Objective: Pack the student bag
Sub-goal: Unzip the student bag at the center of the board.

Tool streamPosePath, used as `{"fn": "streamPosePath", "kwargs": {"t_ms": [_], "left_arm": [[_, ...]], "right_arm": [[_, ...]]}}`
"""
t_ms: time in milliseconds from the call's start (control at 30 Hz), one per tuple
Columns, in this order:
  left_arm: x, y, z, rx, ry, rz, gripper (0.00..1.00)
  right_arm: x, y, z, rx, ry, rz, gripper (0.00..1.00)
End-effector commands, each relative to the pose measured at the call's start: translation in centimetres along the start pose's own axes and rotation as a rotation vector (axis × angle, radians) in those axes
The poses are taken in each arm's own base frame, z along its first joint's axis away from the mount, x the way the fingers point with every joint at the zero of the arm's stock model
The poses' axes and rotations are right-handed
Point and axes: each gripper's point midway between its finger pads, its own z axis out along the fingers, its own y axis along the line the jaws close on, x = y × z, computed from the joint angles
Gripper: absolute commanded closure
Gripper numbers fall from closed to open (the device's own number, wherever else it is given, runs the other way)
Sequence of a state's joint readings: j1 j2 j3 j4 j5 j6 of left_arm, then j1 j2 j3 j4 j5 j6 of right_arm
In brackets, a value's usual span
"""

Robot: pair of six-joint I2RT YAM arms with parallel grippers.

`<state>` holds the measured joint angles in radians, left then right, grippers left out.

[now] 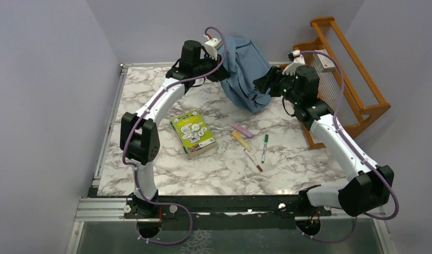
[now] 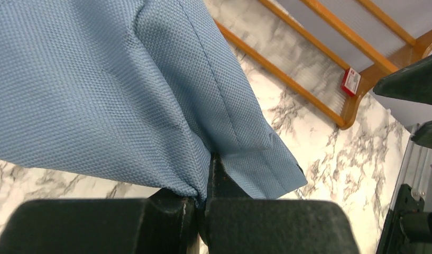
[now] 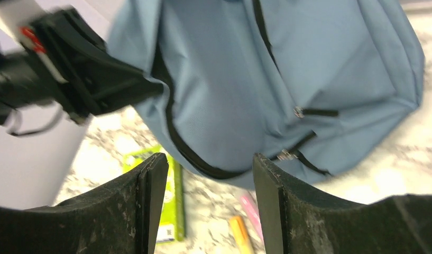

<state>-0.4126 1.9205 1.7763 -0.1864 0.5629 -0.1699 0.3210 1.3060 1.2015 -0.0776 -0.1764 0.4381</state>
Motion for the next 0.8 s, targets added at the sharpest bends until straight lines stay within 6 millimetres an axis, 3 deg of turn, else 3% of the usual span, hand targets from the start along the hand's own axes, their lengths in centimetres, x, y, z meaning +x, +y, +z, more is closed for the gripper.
{"fn": "streamPosePath", "kwargs": {"t_ms": [0,167,333,533,767], "left_arm": [[0.1,1.4,-1.2,0.069,0.017,0.039,1.0],[3.0,3.5,-2.3,0.028,0.063,0.042,1.0],[5.7,4.3,-2.9,0.02,0.094,0.048,1.0],[6.9,5.0,-2.9,0.01,0.097,0.069,1.0],[7.9,5.6,-2.8,0.006,0.093,0.051,1.0]], "right_arm": [[3.6,-3.6,-0.9,0.128,0.105,-0.084,0.35],[8.4,-6.1,0.0,0.156,0.323,-0.106,0.34],[11.6,-7.2,2.1,0.096,0.468,-0.117,0.37],[14.5,-6.9,4.6,-0.024,0.626,-0.12,0.42],[15.8,-8.3,6.3,-0.006,0.699,-0.133,0.45]]}}
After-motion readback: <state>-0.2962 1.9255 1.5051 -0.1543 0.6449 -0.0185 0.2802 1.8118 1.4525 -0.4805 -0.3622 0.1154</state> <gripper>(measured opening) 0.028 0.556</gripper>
